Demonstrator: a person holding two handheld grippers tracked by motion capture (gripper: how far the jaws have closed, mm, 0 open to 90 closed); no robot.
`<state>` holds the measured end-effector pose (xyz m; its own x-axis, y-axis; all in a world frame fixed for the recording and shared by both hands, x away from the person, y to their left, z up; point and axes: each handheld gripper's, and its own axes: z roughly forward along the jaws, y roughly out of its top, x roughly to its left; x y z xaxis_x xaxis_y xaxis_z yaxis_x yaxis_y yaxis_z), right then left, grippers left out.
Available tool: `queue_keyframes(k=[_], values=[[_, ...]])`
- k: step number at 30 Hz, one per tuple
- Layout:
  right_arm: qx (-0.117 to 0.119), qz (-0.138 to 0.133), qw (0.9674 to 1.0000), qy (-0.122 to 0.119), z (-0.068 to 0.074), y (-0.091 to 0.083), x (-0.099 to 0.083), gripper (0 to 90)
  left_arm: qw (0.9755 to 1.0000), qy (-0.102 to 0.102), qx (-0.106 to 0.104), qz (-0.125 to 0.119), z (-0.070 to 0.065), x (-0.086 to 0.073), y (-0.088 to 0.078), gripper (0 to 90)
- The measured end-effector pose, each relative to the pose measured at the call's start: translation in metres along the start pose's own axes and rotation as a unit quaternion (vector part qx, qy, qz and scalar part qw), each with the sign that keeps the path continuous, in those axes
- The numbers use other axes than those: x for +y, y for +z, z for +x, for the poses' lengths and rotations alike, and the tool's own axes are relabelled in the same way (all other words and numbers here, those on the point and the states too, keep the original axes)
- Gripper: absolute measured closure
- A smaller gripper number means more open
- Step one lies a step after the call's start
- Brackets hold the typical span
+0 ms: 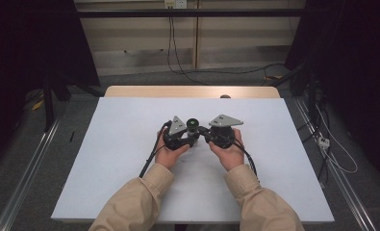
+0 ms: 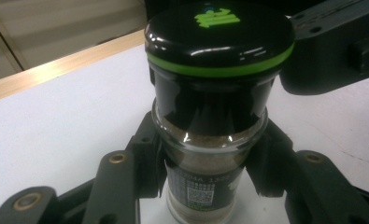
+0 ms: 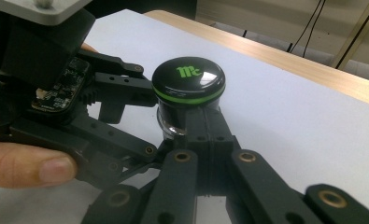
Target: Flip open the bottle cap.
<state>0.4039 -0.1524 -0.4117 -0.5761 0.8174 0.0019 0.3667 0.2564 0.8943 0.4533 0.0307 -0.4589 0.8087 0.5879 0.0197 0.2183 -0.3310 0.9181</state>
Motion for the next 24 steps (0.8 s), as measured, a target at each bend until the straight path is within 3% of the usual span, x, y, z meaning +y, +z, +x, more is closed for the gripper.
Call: queue_keyframes(k=[24], values=[[0.007, -0.002, 1.0, 0.001, -0.0001, -0.0008, 0.0018, 90.0, 1.0, -0.002, -0.002, 0.002, 0.0001, -0.0001, 0.0001, 53.0]])
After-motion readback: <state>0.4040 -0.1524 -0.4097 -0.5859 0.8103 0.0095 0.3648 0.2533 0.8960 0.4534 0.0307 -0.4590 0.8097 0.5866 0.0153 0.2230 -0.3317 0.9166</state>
